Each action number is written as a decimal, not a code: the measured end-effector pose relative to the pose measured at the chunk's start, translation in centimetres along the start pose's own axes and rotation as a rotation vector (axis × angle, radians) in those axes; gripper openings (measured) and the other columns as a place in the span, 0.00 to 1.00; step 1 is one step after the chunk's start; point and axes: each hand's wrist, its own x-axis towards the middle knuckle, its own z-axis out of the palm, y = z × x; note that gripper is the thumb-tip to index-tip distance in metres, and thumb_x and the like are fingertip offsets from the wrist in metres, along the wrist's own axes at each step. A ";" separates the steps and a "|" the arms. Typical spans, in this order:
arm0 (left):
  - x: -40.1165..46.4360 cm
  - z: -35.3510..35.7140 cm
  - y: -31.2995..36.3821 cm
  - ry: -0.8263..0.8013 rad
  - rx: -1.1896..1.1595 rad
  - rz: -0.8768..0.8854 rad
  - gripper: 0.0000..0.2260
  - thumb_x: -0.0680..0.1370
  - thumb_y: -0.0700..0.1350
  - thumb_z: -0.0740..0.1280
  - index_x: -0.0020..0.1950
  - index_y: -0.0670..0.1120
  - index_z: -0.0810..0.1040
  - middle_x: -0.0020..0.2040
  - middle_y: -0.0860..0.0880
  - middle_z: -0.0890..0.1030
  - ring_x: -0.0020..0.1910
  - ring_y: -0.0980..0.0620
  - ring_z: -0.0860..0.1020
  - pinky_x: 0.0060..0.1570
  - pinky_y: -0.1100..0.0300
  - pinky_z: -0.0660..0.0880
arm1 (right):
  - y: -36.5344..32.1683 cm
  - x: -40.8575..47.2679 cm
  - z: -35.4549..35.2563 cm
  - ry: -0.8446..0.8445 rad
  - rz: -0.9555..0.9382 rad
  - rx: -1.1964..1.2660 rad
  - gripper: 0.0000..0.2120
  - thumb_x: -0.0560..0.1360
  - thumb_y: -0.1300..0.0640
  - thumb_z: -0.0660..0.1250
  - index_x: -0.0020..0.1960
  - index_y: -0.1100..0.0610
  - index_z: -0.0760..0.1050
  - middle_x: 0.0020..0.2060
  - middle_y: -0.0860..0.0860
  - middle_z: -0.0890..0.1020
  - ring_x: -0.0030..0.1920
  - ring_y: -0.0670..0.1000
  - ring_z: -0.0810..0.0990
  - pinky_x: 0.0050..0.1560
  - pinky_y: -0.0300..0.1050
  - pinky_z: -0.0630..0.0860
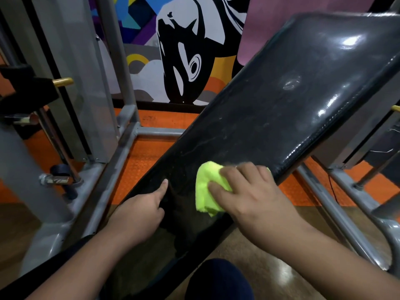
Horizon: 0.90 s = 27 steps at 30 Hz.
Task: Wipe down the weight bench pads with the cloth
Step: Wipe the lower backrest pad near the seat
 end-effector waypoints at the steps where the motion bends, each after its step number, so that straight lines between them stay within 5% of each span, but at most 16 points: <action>1: 0.1 0.0 0.0 0.002 -0.005 -0.001 0.36 0.78 0.45 0.57 0.80 0.66 0.44 0.39 0.47 0.79 0.38 0.48 0.80 0.42 0.46 0.79 | -0.4 0.3 0.2 0.006 0.025 -0.005 0.19 0.73 0.60 0.62 0.63 0.56 0.76 0.55 0.58 0.77 0.49 0.61 0.74 0.45 0.55 0.69; 6: 0.1 -0.1 -0.4 0.003 -0.050 0.015 0.36 0.78 0.44 0.58 0.79 0.68 0.47 0.33 0.53 0.72 0.36 0.49 0.78 0.43 0.46 0.78 | -1.1 -1.9 0.4 -0.002 -0.072 0.061 0.19 0.74 0.59 0.67 0.65 0.56 0.76 0.57 0.58 0.78 0.49 0.61 0.76 0.46 0.56 0.70; 9: 0.0 -0.2 -0.5 0.021 -0.107 0.018 0.36 0.78 0.43 0.58 0.78 0.69 0.48 0.34 0.52 0.76 0.35 0.50 0.79 0.39 0.49 0.77 | 0.0 -1.9 0.1 0.037 -0.004 0.019 0.20 0.73 0.59 0.70 0.65 0.57 0.76 0.58 0.60 0.78 0.50 0.62 0.75 0.47 0.57 0.69; 16: -1.0 0.1 -1.3 0.102 -0.160 0.056 0.29 0.81 0.48 0.59 0.79 0.67 0.53 0.53 0.50 0.84 0.48 0.50 0.81 0.50 0.49 0.80 | -0.9 -2.6 0.1 0.005 -0.082 0.040 0.19 0.74 0.59 0.69 0.65 0.56 0.76 0.58 0.59 0.78 0.49 0.62 0.76 0.46 0.57 0.71; 20: -1.9 0.7 -2.0 0.144 -0.209 0.081 0.27 0.82 0.50 0.60 0.78 0.68 0.56 0.38 0.52 0.82 0.38 0.55 0.80 0.42 0.51 0.79 | -1.0 -0.5 0.0 0.000 0.025 -0.021 0.19 0.71 0.60 0.67 0.63 0.56 0.77 0.55 0.58 0.77 0.48 0.62 0.75 0.45 0.57 0.70; 24: -3.2 1.5 -2.3 0.205 -0.171 0.132 0.24 0.83 0.50 0.60 0.79 0.61 0.62 0.57 0.54 0.77 0.59 0.53 0.76 0.51 0.59 0.71 | -2.7 -1.0 0.4 -0.070 -0.118 0.034 0.16 0.75 0.58 0.63 0.62 0.54 0.76 0.54 0.56 0.78 0.47 0.60 0.75 0.44 0.56 0.70; 27: -4.1 2.0 -3.1 0.224 -0.197 0.163 0.20 0.83 0.49 0.61 0.76 0.54 0.70 0.56 0.60 0.71 0.59 0.58 0.72 0.54 0.63 0.68 | -1.7 -0.8 -0.1 -0.071 -0.094 0.025 0.19 0.71 0.57 0.68 0.62 0.53 0.76 0.54 0.56 0.77 0.47 0.60 0.74 0.44 0.56 0.70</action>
